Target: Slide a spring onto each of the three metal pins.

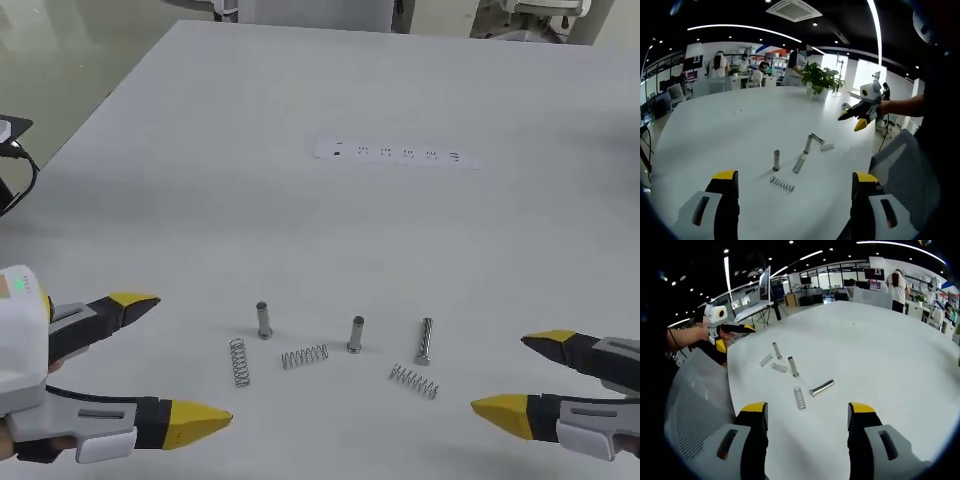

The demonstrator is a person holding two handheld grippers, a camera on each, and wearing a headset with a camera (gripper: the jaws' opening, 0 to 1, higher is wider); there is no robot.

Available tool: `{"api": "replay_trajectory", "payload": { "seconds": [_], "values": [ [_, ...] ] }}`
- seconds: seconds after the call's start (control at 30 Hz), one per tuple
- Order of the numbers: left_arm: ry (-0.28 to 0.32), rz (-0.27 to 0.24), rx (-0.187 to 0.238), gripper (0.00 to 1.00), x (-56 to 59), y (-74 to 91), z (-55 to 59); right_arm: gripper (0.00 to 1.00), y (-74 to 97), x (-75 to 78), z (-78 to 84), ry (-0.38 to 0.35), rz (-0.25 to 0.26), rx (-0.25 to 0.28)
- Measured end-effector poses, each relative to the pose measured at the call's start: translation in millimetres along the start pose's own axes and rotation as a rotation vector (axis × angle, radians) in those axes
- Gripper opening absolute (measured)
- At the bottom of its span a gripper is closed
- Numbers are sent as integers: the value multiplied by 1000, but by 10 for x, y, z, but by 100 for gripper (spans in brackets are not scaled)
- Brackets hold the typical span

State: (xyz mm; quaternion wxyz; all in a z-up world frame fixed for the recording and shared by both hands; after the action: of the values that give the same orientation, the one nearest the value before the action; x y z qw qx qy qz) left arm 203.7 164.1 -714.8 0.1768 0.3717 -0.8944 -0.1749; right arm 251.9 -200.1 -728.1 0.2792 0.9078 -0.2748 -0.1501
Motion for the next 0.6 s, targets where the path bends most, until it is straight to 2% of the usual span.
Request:
{"api": "replay_trajectory", "payload": {
  "seconds": [0.17,0.3,0.4,0.47,0.53,0.6],
  "values": [
    [-3,5,3,91,10,-15,-10,58,-63,22,-55,11,17,-12],
    [2,5,0,91,8,-14,-19,54,-130,54,-95,-33,18,-13],
    [6,4,4,90,6,-12,-26,51,-183,88,-116,-86,30,-33],
    [5,5,8,90,5,-9,-25,43,-200,91,-104,-133,30,-75],
    [6,4,3,90,-2,-7,-10,35,-241,118,-125,-165,26,-82],
    [6,3,-2,89,-5,-5,3,33,-276,158,-144,-195,31,-76]
  ]
}}
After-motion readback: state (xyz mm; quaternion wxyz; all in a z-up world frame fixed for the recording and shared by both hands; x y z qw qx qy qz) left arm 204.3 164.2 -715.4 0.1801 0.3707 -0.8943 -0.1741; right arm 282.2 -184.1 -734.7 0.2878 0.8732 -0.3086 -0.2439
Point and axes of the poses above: the centre of the closed fingertips' face, and the gripper's own axes: y roughly backward along the fingers, x roughly to its right, z roughly out of its underside, the point moved 8 cm from there along y, roughly backward along the fingers, and after that the axes turned 3 degrees about y, right-handed, at the moved point
